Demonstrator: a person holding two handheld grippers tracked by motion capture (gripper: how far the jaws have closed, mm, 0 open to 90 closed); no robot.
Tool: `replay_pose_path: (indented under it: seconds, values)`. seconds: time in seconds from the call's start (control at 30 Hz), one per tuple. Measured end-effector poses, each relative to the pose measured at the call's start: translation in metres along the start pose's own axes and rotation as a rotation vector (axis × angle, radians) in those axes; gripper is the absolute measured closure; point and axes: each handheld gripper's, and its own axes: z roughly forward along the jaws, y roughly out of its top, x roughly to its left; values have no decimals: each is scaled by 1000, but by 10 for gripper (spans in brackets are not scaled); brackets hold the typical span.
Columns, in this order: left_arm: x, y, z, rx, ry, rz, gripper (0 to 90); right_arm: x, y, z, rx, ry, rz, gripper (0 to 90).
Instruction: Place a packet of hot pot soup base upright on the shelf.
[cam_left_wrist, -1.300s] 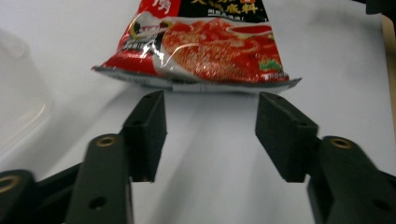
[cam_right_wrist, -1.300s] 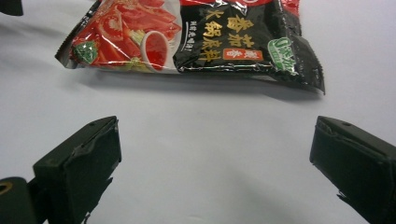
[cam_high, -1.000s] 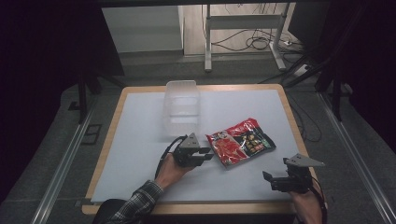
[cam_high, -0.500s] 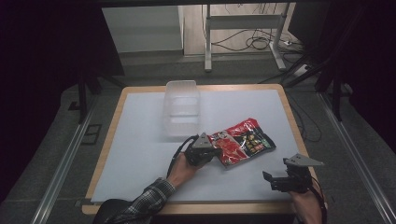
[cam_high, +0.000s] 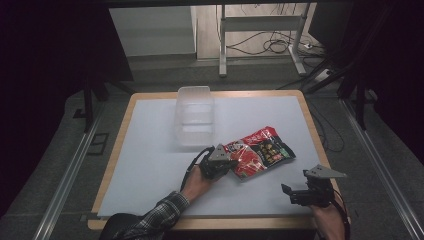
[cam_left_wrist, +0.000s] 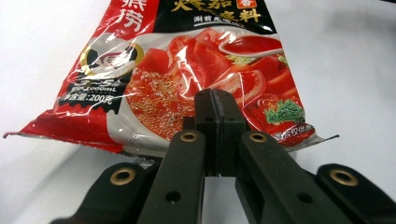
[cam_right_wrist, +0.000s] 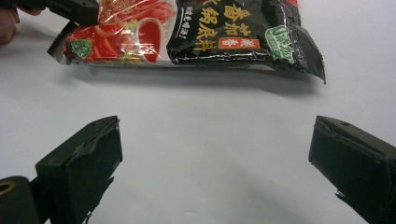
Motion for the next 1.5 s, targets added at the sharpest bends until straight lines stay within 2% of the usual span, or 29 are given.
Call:
replay_pose_path:
  seconds: [0.2,0.33,0.47,0.67,0.8,0.87,1.03,1.13,1.2,1.37,1.4,1.43,1.5]
  values:
    - [-4,-1,-1,26,25,-3,900,0,1,-2,-5,4,-1,27]
    - [-4,-2,-2,46,24,9,900,2,2,-3,-13,7,-12,25]
    - [-3,-3,-2,56,21,-3,900,5,4,-4,-28,11,-15,16]
    - [-4,-4,-4,93,27,-1,900,10,17,-7,-67,14,-23,12]
    - [-5,-5,-4,97,34,2,900,14,26,-6,-92,50,-28,9]
    - [-5,-5,-4,97,33,0,900,17,34,-3,-95,73,-36,6]
    - [-5,-5,-4,98,33,-3,900,20,45,6,-102,85,-54,4]
    - [-5,-5,-3,92,27,-19,900,19,52,15,-123,100,-40,7]
    - [-5,-6,-3,89,27,-25,900,16,62,25,-144,137,-10,12]
    - [-5,-6,-3,90,26,-24,900,20,76,35,-148,142,-32,14]
    - [-5,-6,-3,91,26,-21,900,22,82,39,-142,127,-28,12]
    - [-4,-5,-5,112,30,8,900,22,84,40,-137,123,-27,6]
    - [-4,-5,-5,112,33,10,900,22,87,43,-132,123,-24,1]
